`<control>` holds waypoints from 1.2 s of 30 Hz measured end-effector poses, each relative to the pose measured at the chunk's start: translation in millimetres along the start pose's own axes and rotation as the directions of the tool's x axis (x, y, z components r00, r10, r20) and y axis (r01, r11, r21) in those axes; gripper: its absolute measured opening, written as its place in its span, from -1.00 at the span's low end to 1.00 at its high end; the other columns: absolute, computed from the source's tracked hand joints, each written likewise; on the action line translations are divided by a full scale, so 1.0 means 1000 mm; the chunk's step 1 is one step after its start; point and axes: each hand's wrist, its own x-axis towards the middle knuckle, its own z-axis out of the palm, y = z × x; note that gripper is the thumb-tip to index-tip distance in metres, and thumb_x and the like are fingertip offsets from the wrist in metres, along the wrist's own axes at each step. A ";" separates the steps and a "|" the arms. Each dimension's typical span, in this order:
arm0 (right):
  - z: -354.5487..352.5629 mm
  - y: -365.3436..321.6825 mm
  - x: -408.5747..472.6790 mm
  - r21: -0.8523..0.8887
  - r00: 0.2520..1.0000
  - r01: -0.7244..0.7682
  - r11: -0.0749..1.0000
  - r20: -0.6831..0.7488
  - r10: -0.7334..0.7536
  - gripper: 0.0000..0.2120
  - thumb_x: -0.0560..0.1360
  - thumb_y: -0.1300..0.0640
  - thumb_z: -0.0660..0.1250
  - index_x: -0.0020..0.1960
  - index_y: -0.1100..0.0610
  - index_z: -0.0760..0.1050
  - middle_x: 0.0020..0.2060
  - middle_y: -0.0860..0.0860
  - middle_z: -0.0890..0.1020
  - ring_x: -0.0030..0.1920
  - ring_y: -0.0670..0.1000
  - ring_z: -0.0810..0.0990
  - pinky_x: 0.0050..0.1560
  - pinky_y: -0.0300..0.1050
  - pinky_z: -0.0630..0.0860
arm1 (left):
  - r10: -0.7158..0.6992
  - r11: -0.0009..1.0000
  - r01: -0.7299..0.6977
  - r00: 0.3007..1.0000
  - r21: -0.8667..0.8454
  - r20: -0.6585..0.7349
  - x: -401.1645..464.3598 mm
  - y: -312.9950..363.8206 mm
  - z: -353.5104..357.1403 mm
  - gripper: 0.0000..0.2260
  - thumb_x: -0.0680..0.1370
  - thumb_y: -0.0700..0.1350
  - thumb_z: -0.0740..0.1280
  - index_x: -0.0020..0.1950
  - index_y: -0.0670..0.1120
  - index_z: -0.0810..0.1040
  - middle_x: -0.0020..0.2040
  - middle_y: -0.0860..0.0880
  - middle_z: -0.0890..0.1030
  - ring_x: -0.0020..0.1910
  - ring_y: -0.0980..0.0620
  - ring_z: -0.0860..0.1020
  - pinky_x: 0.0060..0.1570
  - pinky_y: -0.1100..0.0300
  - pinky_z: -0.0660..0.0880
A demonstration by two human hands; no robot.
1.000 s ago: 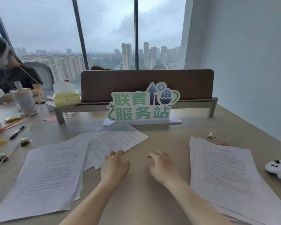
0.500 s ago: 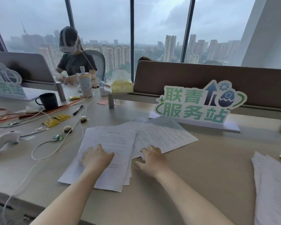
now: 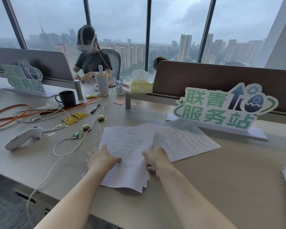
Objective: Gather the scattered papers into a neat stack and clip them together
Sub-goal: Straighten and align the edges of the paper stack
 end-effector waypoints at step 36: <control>-0.120 0.047 0.044 -0.262 0.806 0.087 0.961 -0.548 -0.222 -0.86 0.38 0.14 0.27 -0.22 0.22 0.40 -0.20 0.10 0.58 -0.26 0.11 0.56 -0.37 -0.08 0.41 | 0.380 0.925 -0.376 0.923 -0.063 0.068 0.086 0.120 0.025 -0.31 0.46 0.29 0.30 0.50 -0.01 0.29 0.48 -0.07 0.34 0.44 -0.13 0.30 0.33 -0.07 0.36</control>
